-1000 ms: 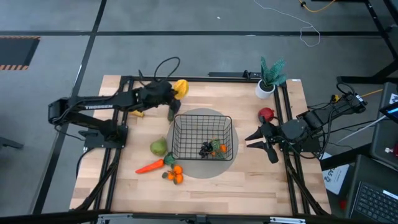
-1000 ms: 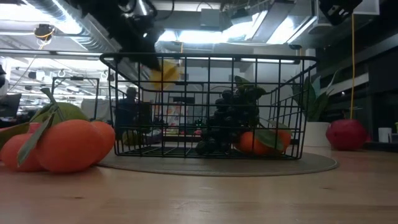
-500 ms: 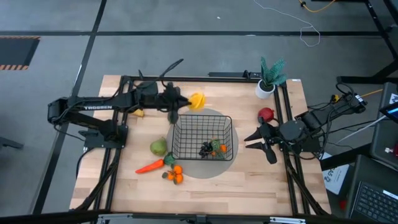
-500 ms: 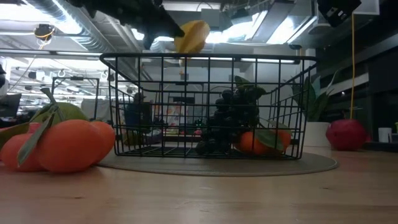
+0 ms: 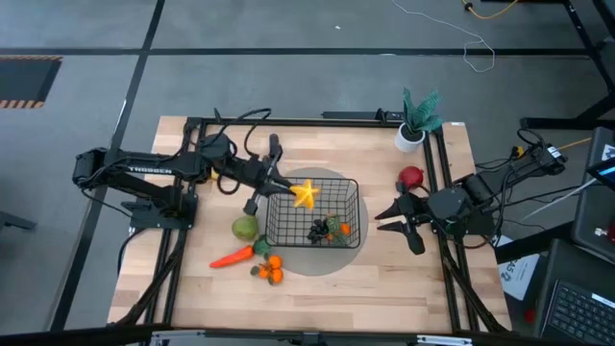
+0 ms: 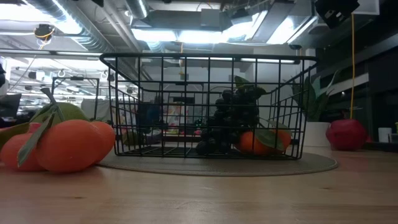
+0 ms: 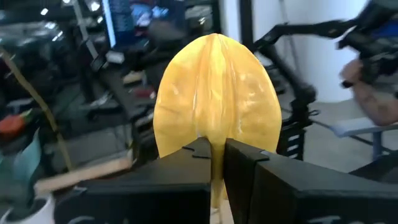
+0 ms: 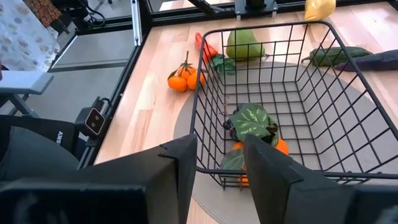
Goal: Build produce basket
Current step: Put the yellow starfruit into the black wire basket
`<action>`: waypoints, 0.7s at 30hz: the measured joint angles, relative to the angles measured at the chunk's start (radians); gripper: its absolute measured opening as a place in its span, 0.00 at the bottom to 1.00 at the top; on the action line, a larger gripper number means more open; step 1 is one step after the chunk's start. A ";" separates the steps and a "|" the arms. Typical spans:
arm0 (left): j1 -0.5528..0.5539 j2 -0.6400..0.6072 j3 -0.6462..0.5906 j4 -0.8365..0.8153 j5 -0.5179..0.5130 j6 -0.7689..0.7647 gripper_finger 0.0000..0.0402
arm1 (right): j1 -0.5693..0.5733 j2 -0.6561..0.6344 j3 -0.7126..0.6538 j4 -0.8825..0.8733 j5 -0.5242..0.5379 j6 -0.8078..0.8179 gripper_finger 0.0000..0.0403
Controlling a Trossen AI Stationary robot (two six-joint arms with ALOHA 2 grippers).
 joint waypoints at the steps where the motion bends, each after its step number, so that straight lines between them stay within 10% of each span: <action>1: -0.009 0.000 0.000 0.003 0.000 0.000 0.01 | 0.000 0.003 0.000 0.002 0.000 0.000 0.31; 21: -0.119 0.010 0.000 -0.002 -0.059 -0.027 0.12 | 0.000 0.048 0.000 0.002 0.000 -0.004 0.31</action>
